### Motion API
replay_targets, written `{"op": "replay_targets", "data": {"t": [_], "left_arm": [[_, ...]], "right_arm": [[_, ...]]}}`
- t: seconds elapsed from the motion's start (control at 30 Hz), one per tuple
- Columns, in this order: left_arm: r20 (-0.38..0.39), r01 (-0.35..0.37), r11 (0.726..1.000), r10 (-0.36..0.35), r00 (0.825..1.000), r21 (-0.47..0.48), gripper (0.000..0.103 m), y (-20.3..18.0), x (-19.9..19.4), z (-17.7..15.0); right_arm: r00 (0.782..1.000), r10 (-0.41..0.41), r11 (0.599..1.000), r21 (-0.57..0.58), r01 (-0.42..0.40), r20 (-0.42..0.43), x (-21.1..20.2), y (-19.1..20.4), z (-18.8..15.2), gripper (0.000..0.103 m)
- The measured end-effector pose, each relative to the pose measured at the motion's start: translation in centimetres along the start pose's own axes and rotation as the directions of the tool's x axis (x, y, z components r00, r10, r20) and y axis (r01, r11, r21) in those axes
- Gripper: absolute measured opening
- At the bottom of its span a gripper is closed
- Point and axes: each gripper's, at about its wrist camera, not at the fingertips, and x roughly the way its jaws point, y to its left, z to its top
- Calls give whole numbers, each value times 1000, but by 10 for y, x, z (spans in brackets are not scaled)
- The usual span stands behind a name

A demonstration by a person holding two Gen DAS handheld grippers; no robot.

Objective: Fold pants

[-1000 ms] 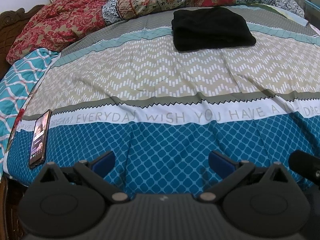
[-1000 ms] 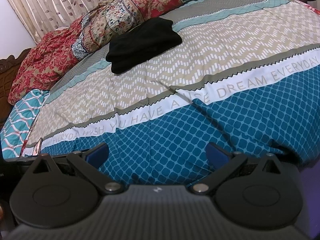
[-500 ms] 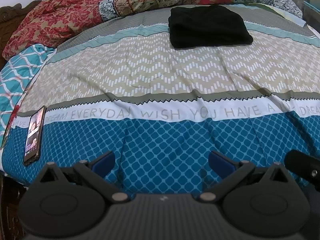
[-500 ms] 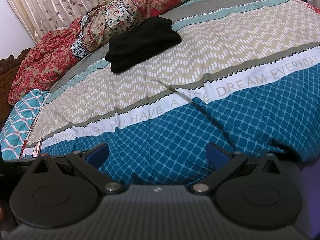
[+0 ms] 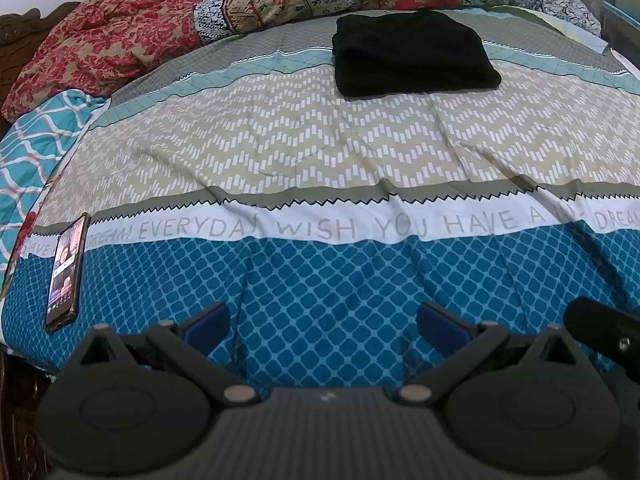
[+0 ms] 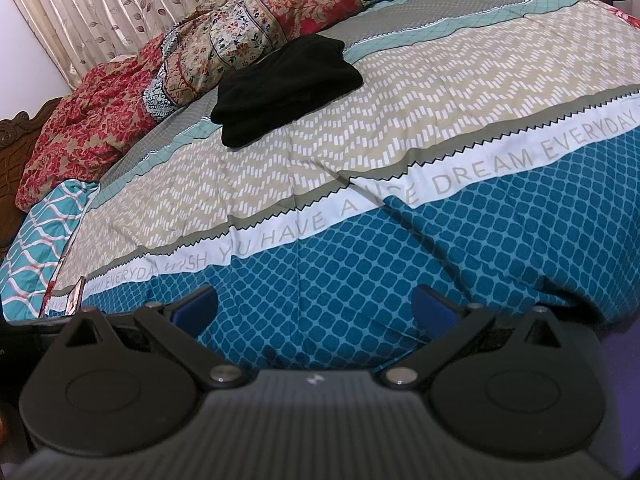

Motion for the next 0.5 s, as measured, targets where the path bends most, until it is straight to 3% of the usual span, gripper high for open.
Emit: {"op": "replay_targets", "data": {"t": [0.5], "left_arm": [[-3,10,1000,-10,1000,1,103,-3,0,0]], "right_arm": [[1000,0,1000,0,0,0,0,0,0,103]]}}
